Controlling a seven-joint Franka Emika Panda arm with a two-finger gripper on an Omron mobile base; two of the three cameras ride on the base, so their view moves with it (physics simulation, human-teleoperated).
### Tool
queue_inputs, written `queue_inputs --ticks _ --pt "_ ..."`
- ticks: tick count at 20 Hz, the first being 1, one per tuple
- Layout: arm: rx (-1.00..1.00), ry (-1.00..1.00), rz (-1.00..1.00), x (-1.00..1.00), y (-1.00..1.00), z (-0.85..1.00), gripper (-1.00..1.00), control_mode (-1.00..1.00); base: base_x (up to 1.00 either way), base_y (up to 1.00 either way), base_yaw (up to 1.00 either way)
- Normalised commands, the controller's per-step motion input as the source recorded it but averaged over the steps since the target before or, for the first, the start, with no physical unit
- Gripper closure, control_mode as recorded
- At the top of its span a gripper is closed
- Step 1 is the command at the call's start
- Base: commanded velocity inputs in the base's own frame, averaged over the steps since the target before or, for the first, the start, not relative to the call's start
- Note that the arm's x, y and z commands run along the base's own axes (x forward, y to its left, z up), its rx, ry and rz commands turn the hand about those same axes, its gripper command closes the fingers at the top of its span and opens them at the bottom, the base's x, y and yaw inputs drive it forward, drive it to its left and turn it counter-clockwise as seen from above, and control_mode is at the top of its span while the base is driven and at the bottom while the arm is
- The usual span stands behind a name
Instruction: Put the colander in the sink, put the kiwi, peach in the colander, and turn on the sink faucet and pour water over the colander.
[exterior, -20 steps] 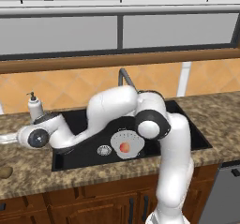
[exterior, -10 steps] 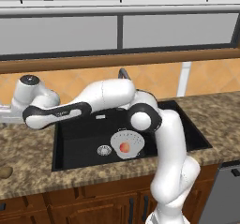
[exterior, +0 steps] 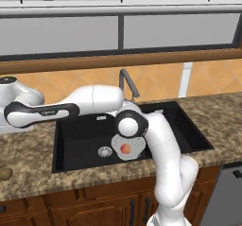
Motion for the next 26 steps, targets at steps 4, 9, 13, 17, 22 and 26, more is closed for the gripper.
queue_inputs --ticks 4,9,13,17,22,26 --pt "-0.16 -0.19 0.0 -0.68 0.27 -0.2 -1.0 -1.0 0.0 0.0 0.0" --pt "-0.05 -0.06 0.0 -0.01 0.05 -0.29 -1.0 -1.0 0.0 0.0 0.0" --pt "-0.02 0.03 -0.01 -0.02 0.0 -0.37 -1.0 -1.0 0.0 0.0 0.0" --pt "0.0 0.06 0.0 0.0 0.0 -0.49 -1.0 -1.0 0.0 0.0 0.0" --pt "0.0 0.03 -0.01 0.04 0.0 -0.78 -1.0 -1.0 0.0 0.0 0.0" --pt "0.0 0.04 -0.05 0.23 0.0 -0.78 -1.0 -1.0 0.0 0.0 0.0"
